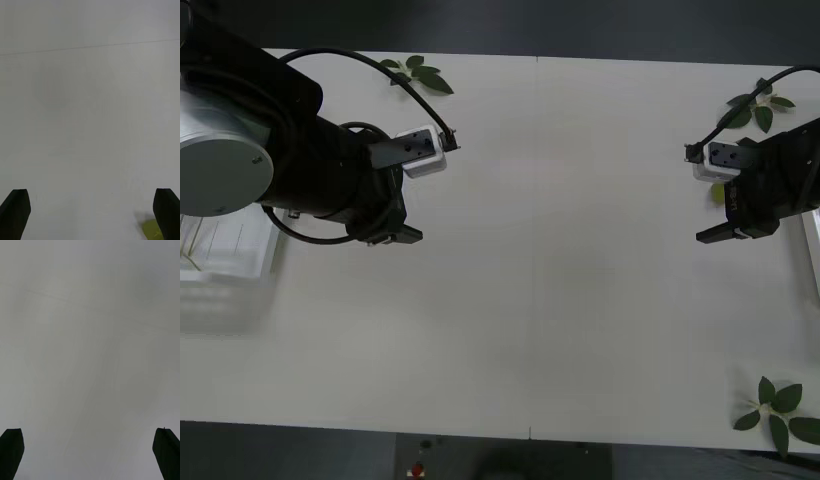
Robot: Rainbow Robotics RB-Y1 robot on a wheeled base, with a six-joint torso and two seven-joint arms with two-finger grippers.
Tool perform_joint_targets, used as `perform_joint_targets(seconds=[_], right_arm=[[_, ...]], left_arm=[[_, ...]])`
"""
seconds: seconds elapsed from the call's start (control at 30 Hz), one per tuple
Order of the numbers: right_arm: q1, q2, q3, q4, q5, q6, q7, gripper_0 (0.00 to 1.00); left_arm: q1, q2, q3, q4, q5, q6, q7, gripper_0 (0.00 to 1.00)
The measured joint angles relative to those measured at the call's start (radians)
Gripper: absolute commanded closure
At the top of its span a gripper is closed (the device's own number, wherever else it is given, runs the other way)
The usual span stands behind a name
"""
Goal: Put the red flowers into the right box and the blue flowers into the left box
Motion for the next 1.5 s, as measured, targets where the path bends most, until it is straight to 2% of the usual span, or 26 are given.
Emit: perform_joint_targets(seconds=[0.37, 0.57, 0.67, 0.87, 0.93, 1.13, 1.27, 1.5], right_arm=[[0.0, 0.0, 0.0, 0.0, 0.0, 0.0, 0.0, 0.05], [0.0, 0.0, 0.0, 0.0, 0.0, 0.0, 0.0, 0.05], [0.0, 0.0, 0.0, 0.0, 0.0, 0.0, 0.0, 0.04], [0.0, 0.0, 0.0, 0.0, 0.0, 0.0, 0.0, 0.05], [0.0, 0.0, 0.0, 0.0, 0.0, 0.0, 0.0, 0.04], [0.0, 0.0, 0.0, 0.0, 0.0, 0.0, 0.0, 0.05], [0.0, 0.0, 0.0, 0.0, 0.0, 0.0, 0.0, 0.04], [0.0, 0.0, 0.0, 0.0, 0.0, 0.0, 0.0, 0.05]], left_arm=[[0.001, 0.0, 0.0, 0.0, -0.013, -0.004, 0.0, 0.0], [0.002, 0.0, 0.0, 0.0, 0.046, -0.004, -0.014, 0.0], [0.004, 0.0, 0.0, 0.0, 0.061, -0.008, -0.147, 0.0], [0.046, 0.0, 0.0, 0.0, 0.139, -0.084, -0.599, 0.0], [0.067, 0.0, 0.0, 0.0, 0.142, -0.101, -0.669, 0.0], [0.139, 0.0, 0.0, 0.001, 0.151, -0.173, -0.678, 0.0], [0.187, 0.0, 0.0, 0.03, 0.236, -0.183, -0.678, 0.0], [0.197, -0.003, 0.0, 0.14, 0.322, -0.158, -0.678, 0.0]])
